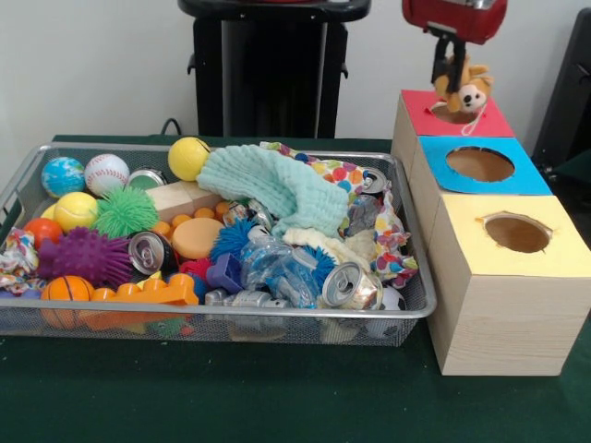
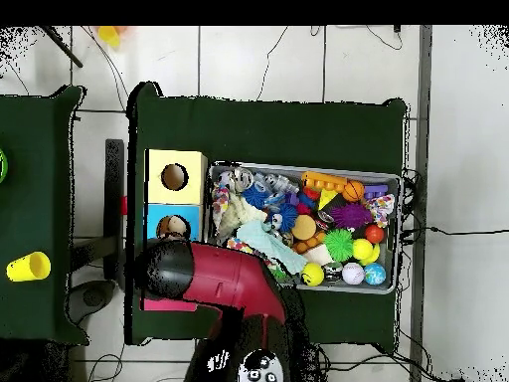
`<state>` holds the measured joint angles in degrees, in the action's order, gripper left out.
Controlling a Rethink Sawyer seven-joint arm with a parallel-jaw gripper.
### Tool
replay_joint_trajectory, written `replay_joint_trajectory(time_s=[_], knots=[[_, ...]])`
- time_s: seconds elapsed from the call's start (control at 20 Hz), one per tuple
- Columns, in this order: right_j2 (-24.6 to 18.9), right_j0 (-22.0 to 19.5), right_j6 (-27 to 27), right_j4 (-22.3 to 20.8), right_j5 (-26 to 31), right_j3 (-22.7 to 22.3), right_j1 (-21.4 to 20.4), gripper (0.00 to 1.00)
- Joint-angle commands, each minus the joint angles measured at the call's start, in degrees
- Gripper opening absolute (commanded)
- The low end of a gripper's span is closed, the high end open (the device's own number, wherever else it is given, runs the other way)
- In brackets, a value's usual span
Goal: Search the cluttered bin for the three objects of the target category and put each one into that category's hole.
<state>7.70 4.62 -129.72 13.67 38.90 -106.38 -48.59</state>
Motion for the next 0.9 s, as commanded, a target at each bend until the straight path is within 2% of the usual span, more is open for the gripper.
replay_joint_trajectory(time_s=[0.05, 0.15, 0.25, 0.4, 0.7, 0.9], knots=[[2.4, 2.4, -19.5, 3.8, 6.7, 3.2, 0.8, 0.0], [2.2, 2.6, -18.9, 4.0, 7.0, 2.5, 1.3, 0.0], [1.4, 2.2, -17.7, 4.6, 3.7, 0.6, 2.3, 0.0], [1.1, 2.4, -17.8, 4.5, 0.8, 0.1, 4.1, 0.0], [0.4, 2.0, -16.9, 5.0, -2.2, -0.4, 6.6, 0.0], [-0.1, 1.8, -16.1, 5.5, -6.2, -1.9, 8.1, 0.0]])
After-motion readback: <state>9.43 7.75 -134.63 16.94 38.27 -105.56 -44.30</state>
